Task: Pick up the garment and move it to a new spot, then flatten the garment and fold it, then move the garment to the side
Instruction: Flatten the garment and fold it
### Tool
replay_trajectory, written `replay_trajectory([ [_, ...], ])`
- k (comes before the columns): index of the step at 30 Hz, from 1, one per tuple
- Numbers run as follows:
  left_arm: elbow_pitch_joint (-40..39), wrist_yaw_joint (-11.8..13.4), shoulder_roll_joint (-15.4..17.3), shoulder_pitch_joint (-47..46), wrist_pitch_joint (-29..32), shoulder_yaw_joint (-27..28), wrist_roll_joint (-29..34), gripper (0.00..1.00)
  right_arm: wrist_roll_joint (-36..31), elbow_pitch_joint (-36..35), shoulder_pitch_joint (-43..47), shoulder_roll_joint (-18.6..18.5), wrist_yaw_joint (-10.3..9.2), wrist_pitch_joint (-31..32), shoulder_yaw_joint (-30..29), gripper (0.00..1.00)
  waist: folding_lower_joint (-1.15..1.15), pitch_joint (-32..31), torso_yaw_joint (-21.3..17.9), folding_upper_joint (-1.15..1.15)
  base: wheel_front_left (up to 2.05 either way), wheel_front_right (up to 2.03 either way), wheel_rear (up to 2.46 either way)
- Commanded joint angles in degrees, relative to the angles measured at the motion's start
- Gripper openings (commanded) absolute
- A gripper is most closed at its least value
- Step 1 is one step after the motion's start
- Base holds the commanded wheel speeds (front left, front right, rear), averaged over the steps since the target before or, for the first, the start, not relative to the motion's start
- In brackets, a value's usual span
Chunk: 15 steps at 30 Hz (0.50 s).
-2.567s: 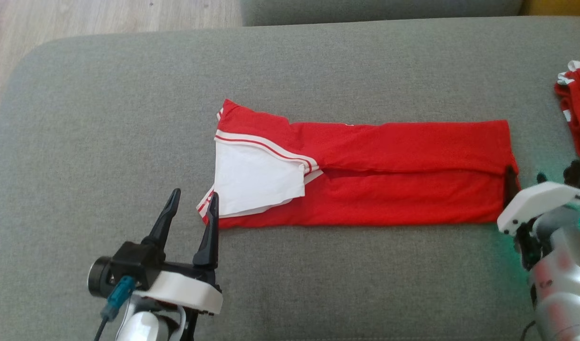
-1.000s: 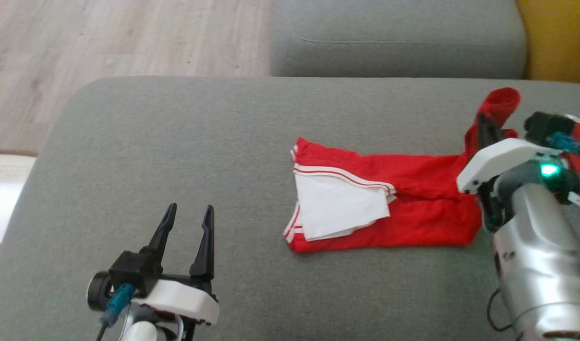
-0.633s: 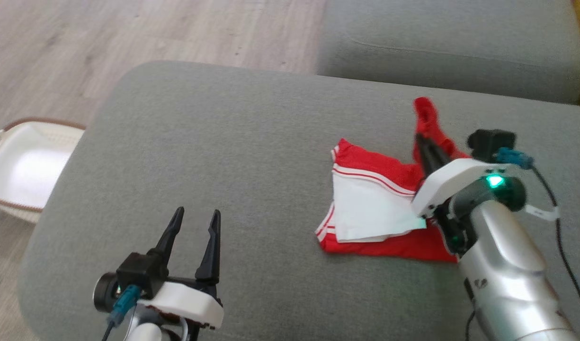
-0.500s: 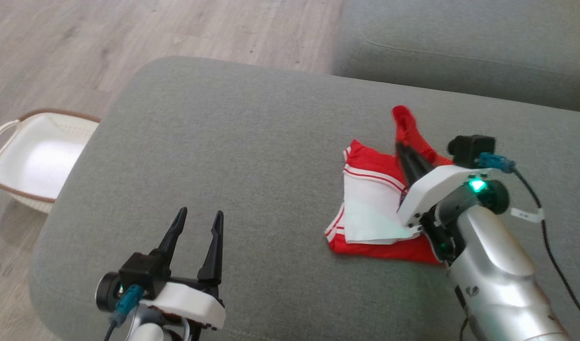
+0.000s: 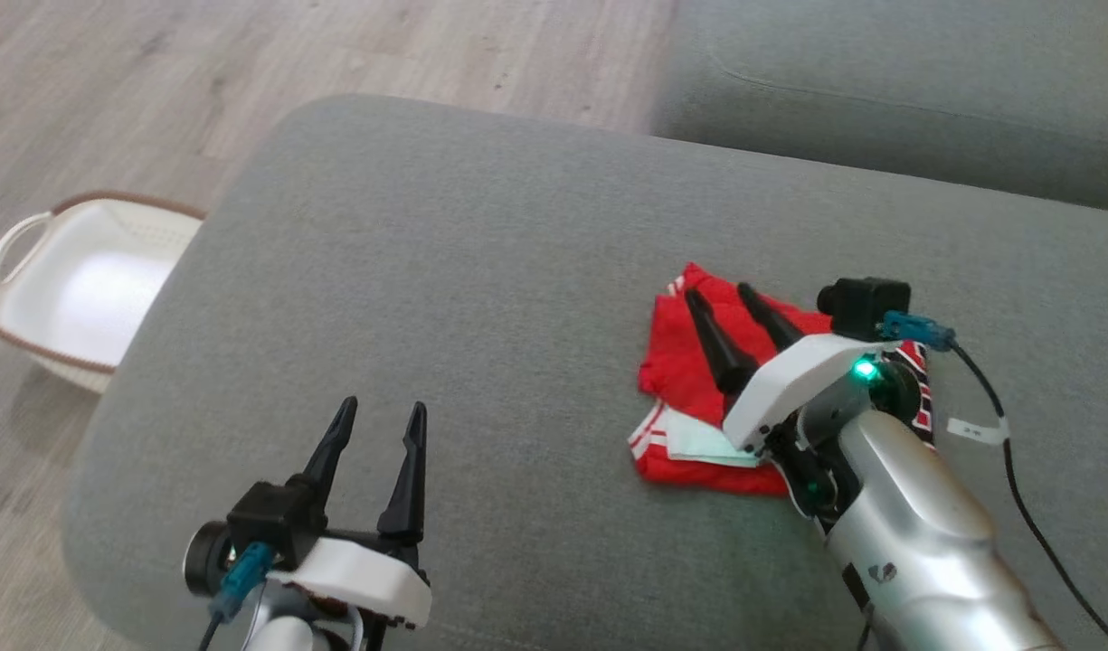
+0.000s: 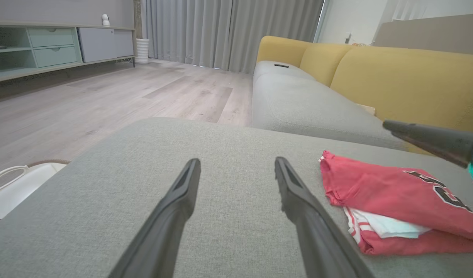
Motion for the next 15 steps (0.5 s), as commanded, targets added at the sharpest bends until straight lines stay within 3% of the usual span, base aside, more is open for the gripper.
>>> replay_trajectory([
  [1, -2.2, 0.3, -0.1, -2.5, -0.7, 2.2, -0.4, 1.0, 0.4, -2.7, -1.8, 0.5, 0.39, -2.2, 0.2, 1.0, 0.0, -0.1, -2.0, 0.0, 0.0, 0.0, 0.0],
  [15, -4.1, 0.7, -0.1, -1.2, -0.7, 3.4, -0.4, 1.0, -11.1, -3.1, 3.8, -0.9, 0.39, -9.9, -12.2, 1.0, 0.0, -1.0, -13.0, 0.0, 0.0, 0.0, 0.0],
])
